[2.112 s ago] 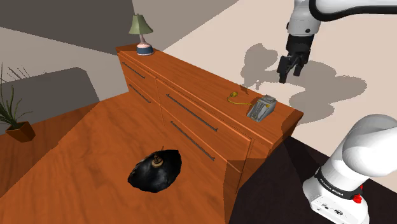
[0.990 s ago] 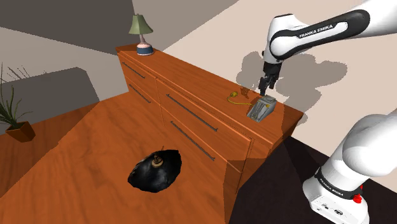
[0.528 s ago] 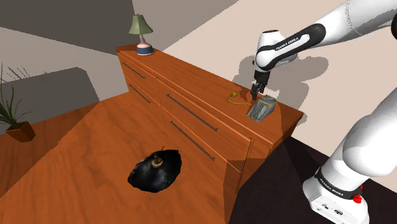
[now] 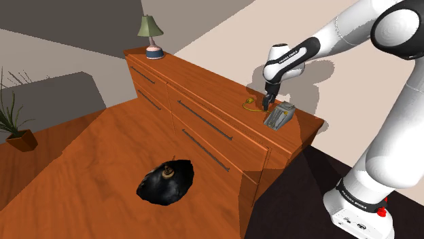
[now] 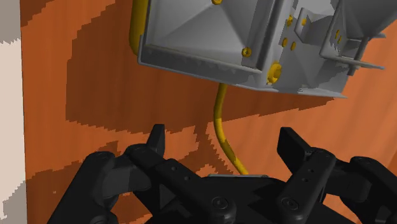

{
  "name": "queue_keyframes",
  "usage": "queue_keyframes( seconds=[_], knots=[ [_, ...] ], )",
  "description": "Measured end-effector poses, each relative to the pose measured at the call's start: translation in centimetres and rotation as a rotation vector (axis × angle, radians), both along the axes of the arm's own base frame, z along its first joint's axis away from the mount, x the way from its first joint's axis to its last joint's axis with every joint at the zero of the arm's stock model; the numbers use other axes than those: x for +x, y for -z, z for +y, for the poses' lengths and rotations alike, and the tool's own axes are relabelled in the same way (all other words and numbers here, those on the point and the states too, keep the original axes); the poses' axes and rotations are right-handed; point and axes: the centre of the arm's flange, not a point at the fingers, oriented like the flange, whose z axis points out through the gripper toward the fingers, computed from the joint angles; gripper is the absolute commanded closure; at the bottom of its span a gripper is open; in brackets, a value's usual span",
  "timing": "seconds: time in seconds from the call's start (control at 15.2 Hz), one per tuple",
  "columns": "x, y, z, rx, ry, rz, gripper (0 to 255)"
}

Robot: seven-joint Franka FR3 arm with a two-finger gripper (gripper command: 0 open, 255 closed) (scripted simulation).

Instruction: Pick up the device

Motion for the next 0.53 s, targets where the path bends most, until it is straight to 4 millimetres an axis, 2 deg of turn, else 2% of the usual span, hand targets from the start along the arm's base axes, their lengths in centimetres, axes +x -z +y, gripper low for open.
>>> queue_keyframes(
  seconds=[0.33, 0.4, 0.53],
  knots=[
    [0.0, 2.8, -0.1, 0.000, -0.001, 0.000, 0],
    [0.0, 2.9, -0.1, 0.000, -0.001, 0.000, 255],
    [0.0, 3.0, -0.1, 0.000, -0.001, 0.000, 255]
  ],
)
